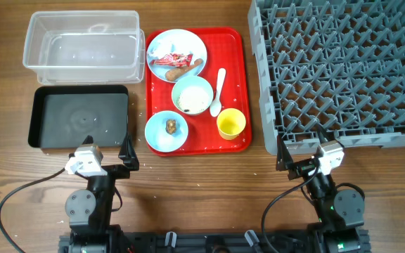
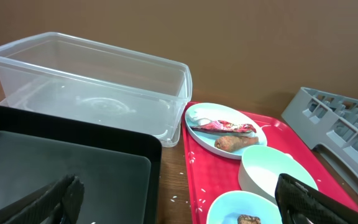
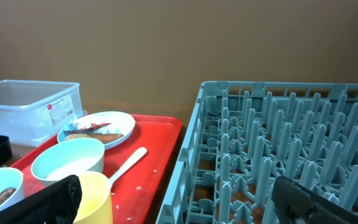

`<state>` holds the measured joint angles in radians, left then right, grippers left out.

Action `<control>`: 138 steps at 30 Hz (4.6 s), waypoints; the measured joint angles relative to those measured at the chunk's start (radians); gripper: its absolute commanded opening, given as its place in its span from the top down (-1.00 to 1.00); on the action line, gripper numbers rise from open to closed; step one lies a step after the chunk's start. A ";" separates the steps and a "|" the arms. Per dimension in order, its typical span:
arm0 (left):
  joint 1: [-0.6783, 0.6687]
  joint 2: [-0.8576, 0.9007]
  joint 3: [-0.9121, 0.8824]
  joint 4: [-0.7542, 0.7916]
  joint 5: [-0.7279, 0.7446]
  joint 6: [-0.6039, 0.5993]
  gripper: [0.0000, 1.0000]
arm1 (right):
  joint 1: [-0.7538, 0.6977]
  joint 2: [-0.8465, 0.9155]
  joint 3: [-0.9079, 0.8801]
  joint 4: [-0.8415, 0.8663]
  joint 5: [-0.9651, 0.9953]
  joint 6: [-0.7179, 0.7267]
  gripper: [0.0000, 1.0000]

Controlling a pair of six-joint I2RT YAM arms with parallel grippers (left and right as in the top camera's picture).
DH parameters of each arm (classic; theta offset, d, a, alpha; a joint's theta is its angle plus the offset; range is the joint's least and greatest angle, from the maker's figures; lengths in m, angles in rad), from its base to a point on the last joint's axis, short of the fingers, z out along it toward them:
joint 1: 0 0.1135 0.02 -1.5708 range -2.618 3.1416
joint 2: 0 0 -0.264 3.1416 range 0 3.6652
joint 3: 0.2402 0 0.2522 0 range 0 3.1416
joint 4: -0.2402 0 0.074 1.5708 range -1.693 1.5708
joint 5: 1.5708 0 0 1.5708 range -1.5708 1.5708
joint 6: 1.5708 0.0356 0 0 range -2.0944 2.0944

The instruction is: Sort waste into correct bins and load items into the dishwasher rack

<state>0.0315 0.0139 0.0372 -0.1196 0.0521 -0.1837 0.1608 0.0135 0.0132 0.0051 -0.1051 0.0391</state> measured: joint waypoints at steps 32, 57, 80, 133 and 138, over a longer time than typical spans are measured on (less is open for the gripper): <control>0.000 0.000 0.000 0.000 0.000 0.000 -1.00 | 0.000 0.000 0.000 0.000 0.000 0.000 -0.99; 0.000 0.150 0.088 0.027 0.062 -0.047 -1.00 | 0.000 0.193 0.238 0.055 -0.010 0.054 -0.99; -0.224 1.715 1.712 -0.726 0.056 0.053 -1.00 | 0.000 0.956 1.077 -0.492 -0.235 -0.041 -0.99; -0.256 2.192 1.956 -0.540 0.084 0.167 0.92 | 0.000 1.027 1.077 -0.654 -0.280 -0.049 -0.99; -0.201 2.037 1.990 -0.604 0.084 0.156 0.92 | 0.000 1.027 1.077 -0.645 -0.280 -0.049 -1.00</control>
<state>-0.1696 2.0514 2.0274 -0.7235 0.1364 -0.0280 0.1608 1.0401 1.0901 -0.6395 -0.3847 -0.0097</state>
